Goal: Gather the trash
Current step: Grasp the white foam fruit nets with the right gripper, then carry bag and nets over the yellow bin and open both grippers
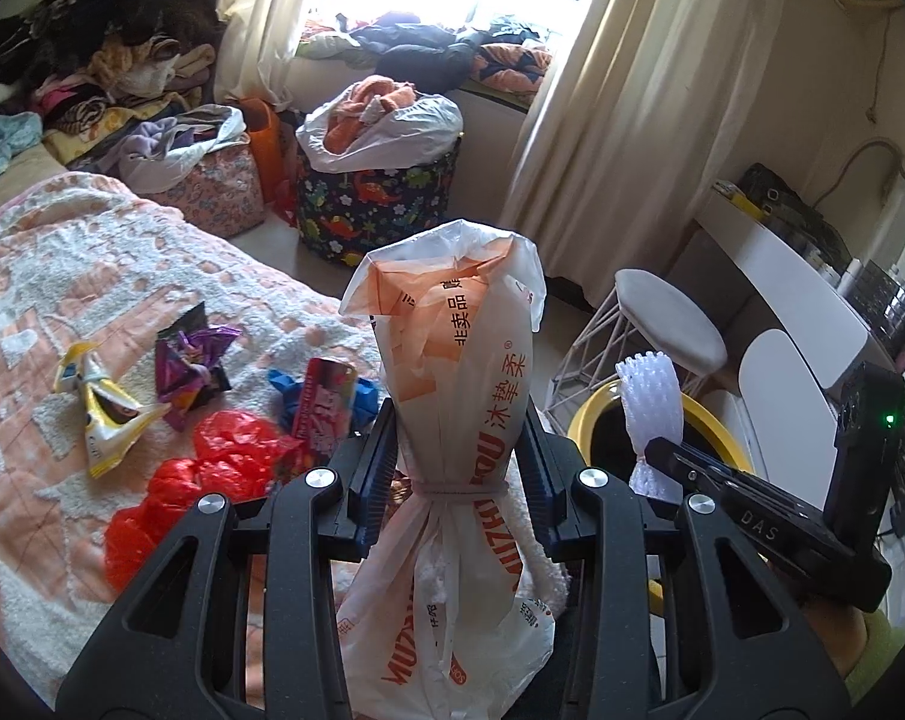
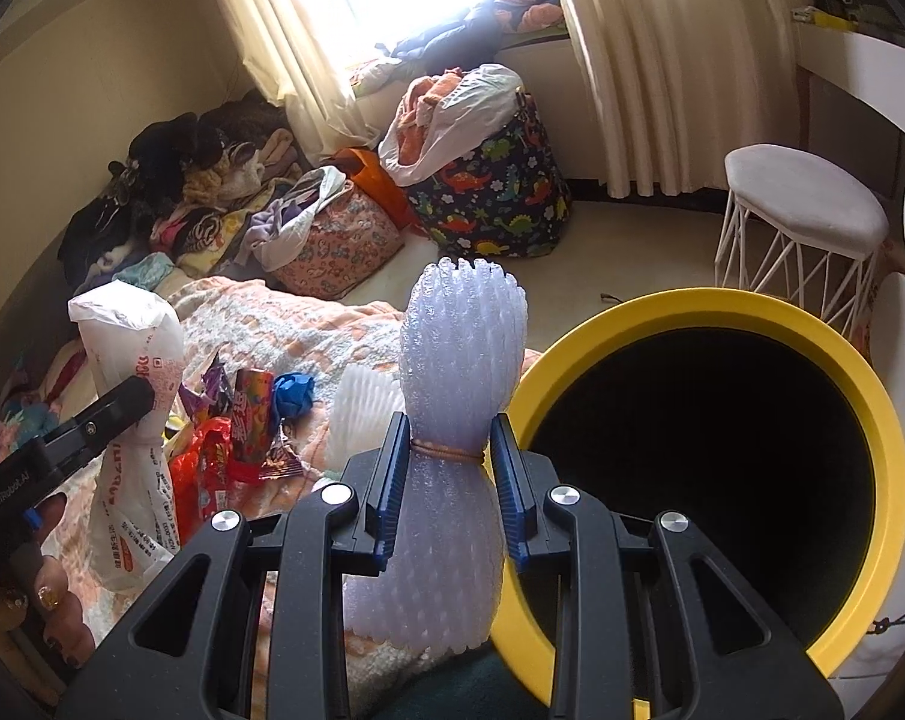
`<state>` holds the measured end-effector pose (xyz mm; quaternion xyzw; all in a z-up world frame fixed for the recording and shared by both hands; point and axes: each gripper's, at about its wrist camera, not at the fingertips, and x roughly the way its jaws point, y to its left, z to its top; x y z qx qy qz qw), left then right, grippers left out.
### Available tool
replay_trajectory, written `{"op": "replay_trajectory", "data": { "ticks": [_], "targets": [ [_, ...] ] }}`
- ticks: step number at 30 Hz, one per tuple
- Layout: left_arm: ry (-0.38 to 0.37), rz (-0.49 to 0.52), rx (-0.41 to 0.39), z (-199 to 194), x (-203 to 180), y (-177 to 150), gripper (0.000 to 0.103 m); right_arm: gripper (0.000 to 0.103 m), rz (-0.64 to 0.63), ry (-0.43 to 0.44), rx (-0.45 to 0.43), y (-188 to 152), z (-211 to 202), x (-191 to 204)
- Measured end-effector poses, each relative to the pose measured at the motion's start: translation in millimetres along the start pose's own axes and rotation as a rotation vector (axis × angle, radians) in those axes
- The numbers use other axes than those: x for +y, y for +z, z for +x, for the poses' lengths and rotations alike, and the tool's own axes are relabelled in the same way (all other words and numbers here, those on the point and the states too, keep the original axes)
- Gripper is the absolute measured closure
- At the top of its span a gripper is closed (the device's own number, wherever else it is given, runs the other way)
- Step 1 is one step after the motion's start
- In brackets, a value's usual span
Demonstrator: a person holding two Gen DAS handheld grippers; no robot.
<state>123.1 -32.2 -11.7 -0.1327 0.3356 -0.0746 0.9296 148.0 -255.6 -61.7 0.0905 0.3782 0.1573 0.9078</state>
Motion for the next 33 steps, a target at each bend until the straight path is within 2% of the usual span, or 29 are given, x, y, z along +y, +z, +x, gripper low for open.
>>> {"op": "replay_trajectory", "data": {
  "ticks": [33],
  "targets": [
    [-0.127,0.196,0.079,40.0,-105.7,-19.2,0.072,0.077,0.188,-0.094,-0.088,-3.0,-40.9,-100.7]
  ]
}}
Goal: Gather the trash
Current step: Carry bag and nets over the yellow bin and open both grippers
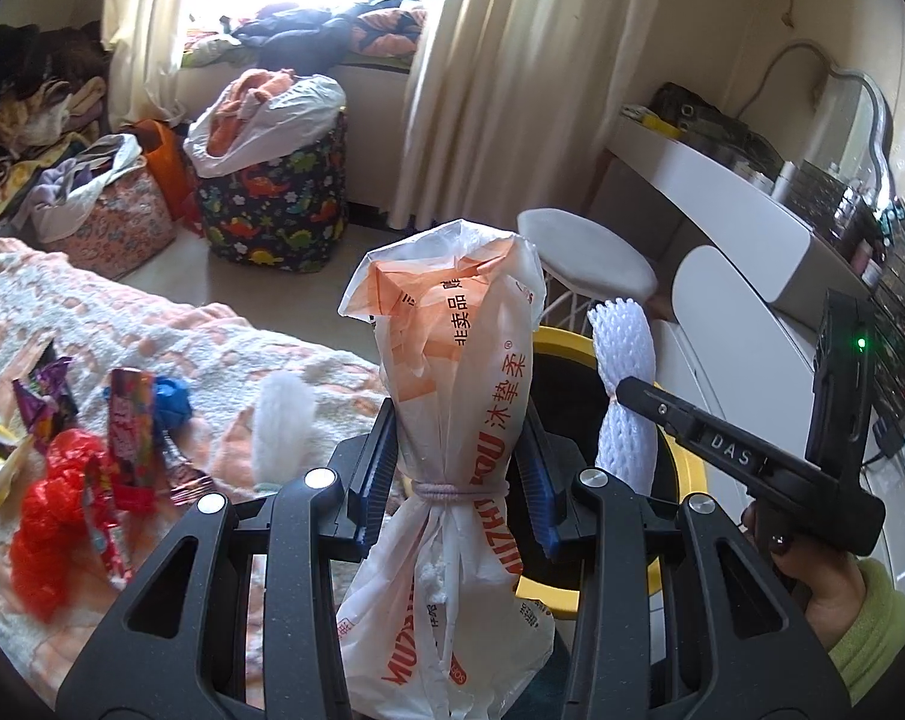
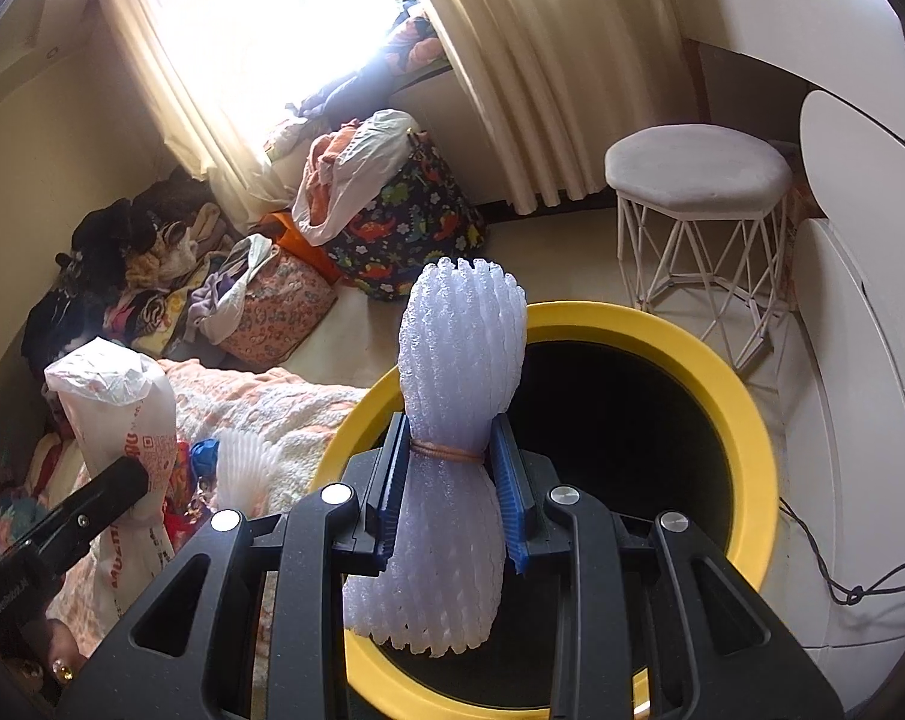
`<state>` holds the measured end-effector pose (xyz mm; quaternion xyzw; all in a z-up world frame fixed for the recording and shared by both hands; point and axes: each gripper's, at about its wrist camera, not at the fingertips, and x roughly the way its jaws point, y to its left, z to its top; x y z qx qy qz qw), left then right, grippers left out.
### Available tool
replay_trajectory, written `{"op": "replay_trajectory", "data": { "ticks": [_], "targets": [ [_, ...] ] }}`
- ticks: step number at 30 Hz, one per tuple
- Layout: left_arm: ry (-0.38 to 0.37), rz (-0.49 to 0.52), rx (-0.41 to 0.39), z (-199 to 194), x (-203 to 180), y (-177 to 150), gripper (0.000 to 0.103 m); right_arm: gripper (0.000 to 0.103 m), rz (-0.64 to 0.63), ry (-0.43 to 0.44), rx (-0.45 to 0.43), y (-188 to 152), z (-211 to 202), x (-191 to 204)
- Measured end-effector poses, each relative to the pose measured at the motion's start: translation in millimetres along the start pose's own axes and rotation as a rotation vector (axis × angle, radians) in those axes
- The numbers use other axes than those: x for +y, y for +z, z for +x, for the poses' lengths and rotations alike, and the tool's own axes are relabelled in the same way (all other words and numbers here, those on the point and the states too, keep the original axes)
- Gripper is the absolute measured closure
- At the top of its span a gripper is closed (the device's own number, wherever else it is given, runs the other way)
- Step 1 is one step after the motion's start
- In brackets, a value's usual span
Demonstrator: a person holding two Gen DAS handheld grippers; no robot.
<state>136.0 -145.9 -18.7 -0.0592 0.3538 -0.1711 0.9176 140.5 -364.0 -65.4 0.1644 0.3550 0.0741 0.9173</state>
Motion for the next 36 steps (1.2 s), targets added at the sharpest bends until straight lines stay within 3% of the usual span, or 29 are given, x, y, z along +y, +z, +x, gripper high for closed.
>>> {"op": "replay_trajectory", "data": {
  "ticks": [11,24,26,28,30,32,36],
  "targets": [
    [-0.035,0.051,0.045,25.3,-21.8,-3.3,0.072,0.077,0.051,-0.059,-0.018,6.0,-5.4,-35.8],
    [-0.070,0.076,0.079,60.3,-34.3,7.2,0.072,0.073,0.096,-0.067,0.008,7.9,2.6,-52.1],
    [-0.070,0.073,0.078,62.9,-34.0,9.0,0.065,0.067,0.100,-0.070,0.015,7.8,4.6,-53.9],
    [-0.059,0.063,0.066,62.5,-32.0,10.1,0.050,0.059,0.105,-0.073,0.017,7.6,4.7,-55.0],
    [-0.043,0.047,0.047,59.1,-28.7,10.8,0.027,0.054,0.110,-0.078,0.016,6.9,4.1,-54.9],
    [-0.013,0.036,0.024,53.4,-23.7,11.5,0.018,0.046,0.114,-0.088,0.011,6.4,3.4,-54.4],
    [0.002,0.004,0.002,42.7,-12.6,12.9,0.011,0.042,0.114,-0.087,-0.003,4.1,2.8,-50.1]
  ]
}}
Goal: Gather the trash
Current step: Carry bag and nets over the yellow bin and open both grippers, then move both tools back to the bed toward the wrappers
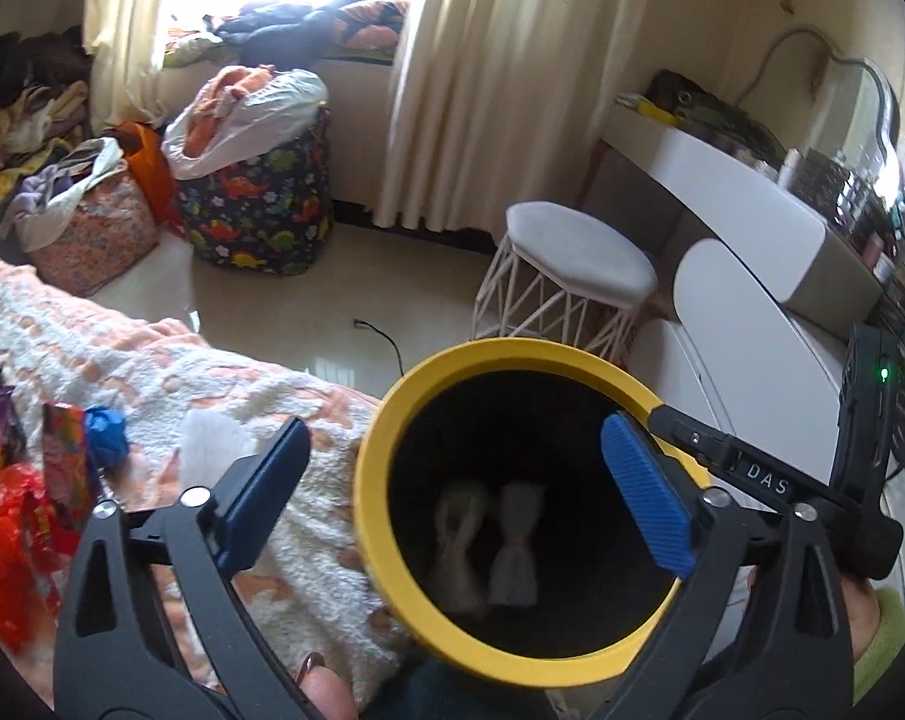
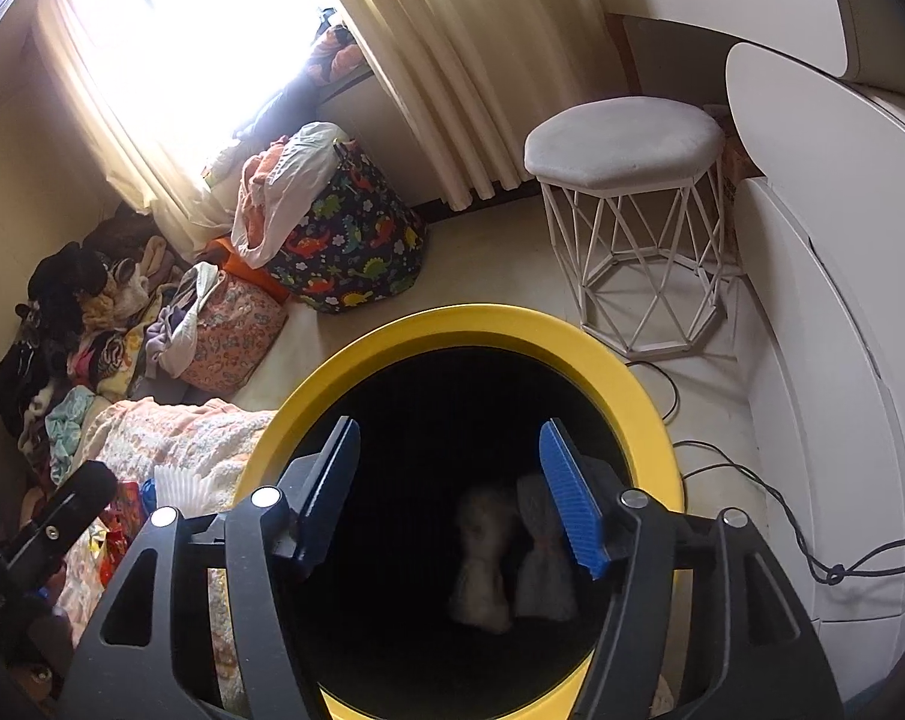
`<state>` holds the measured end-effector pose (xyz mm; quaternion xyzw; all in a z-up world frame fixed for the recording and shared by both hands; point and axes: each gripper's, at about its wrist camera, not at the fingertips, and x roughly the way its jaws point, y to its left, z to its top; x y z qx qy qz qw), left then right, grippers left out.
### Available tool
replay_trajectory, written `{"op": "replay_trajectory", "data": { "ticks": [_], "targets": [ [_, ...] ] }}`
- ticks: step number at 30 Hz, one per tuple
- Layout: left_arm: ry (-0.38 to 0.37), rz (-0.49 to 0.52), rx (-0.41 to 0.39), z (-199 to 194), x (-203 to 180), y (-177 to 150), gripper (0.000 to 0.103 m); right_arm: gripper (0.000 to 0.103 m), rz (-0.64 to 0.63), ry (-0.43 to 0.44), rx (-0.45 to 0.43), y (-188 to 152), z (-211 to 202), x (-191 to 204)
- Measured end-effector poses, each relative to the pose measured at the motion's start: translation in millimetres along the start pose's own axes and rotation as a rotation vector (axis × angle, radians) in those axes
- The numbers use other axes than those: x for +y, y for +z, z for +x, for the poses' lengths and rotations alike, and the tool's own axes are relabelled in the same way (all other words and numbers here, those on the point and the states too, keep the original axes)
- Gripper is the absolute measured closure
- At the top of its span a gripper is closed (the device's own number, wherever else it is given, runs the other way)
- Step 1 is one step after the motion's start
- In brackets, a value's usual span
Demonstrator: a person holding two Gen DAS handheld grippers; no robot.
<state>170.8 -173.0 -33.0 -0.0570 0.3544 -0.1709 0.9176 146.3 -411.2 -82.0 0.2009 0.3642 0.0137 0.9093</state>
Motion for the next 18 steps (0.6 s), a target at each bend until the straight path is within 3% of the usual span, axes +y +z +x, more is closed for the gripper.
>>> {"op": "replay_trajectory", "data": {
  "ticks": [8,18],
  "targets": [
    [0.037,-0.038,-0.043,-23.3,17.2,-4.5,0.011,0.032,-0.069,0.038,-0.080,-2.8,-11.8,19.8],
    [0.077,-0.065,-0.097,-45.9,33.3,-6.2,0.011,0.029,-0.148,0.086,-0.134,-12.3,-25.2,46.9]
  ]
}}
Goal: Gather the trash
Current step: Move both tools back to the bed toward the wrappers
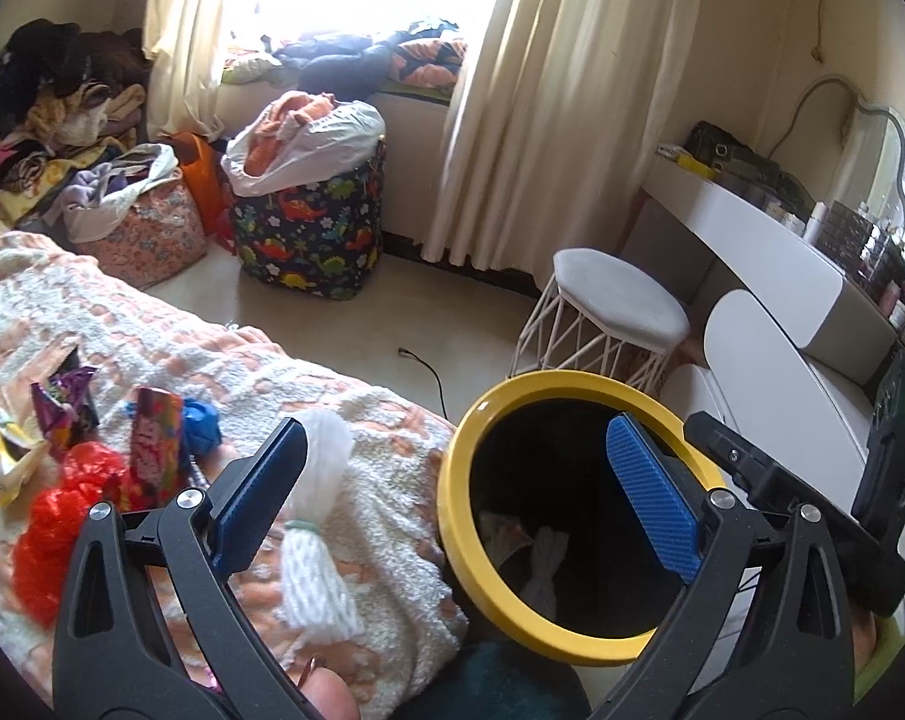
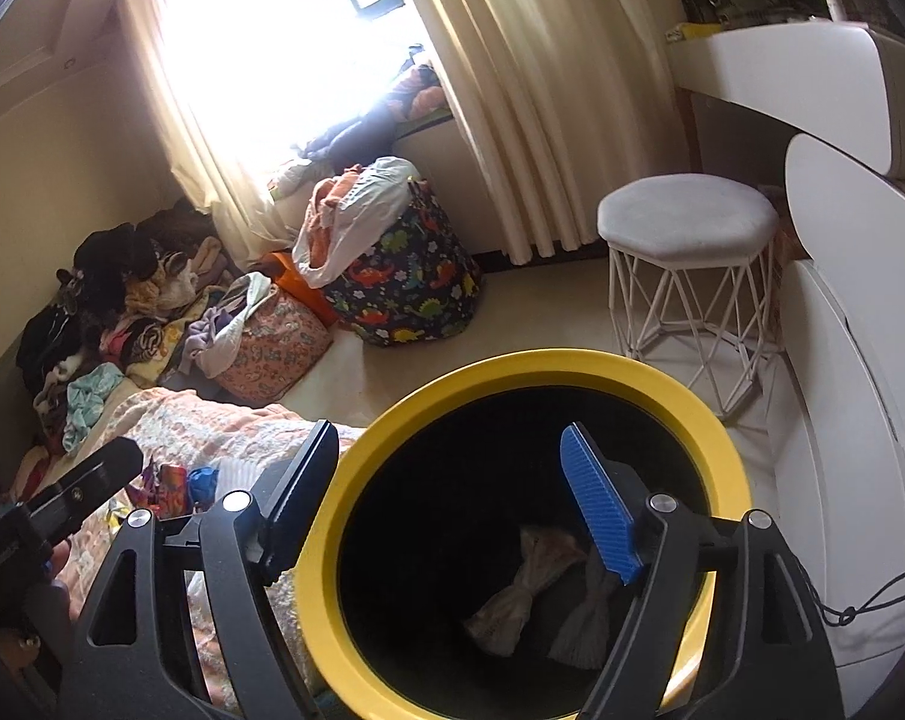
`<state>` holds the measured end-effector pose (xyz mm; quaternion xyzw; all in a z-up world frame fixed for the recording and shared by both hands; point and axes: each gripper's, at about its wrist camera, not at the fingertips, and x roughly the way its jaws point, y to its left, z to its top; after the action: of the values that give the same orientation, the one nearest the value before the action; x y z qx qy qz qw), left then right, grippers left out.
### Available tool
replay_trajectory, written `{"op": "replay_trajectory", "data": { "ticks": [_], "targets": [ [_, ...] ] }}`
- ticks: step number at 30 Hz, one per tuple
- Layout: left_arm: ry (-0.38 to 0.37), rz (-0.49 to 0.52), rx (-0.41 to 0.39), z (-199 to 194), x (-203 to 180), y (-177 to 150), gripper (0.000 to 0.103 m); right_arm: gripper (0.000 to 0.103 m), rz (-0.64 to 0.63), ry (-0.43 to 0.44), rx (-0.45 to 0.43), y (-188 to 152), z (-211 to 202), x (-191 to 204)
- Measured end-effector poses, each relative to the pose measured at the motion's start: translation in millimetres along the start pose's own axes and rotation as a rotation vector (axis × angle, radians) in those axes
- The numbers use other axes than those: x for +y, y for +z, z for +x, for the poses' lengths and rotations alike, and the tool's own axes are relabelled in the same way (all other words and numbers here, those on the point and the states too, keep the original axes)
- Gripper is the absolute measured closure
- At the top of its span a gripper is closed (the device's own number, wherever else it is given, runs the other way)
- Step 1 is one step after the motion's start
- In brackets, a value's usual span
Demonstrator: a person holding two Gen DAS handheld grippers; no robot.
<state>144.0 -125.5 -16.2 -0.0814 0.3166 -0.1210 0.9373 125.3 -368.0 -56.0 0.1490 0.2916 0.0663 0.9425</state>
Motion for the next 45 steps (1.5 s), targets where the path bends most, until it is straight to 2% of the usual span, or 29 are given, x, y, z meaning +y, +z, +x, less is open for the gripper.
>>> {"op": "replay_trajectory", "data": {
  "ticks": [13,34,45],
  "targets": [
    [0.048,-0.048,-0.069,-28.4,31.1,1.6,0.011,0.024,-0.093,0.076,-0.011,-10.3,-9.2,47.3],
    [0.107,-0.148,-0.113,-53.5,85.5,-4.5,0.011,0.021,-0.238,0.199,0.072,-45.5,-9.8,120.5],
    [0.160,-0.216,-0.141,-69.2,121.2,-5.4,0.011,0.020,-0.286,0.247,0.112,-56.0,-10.2,142.9]
  ]
}}
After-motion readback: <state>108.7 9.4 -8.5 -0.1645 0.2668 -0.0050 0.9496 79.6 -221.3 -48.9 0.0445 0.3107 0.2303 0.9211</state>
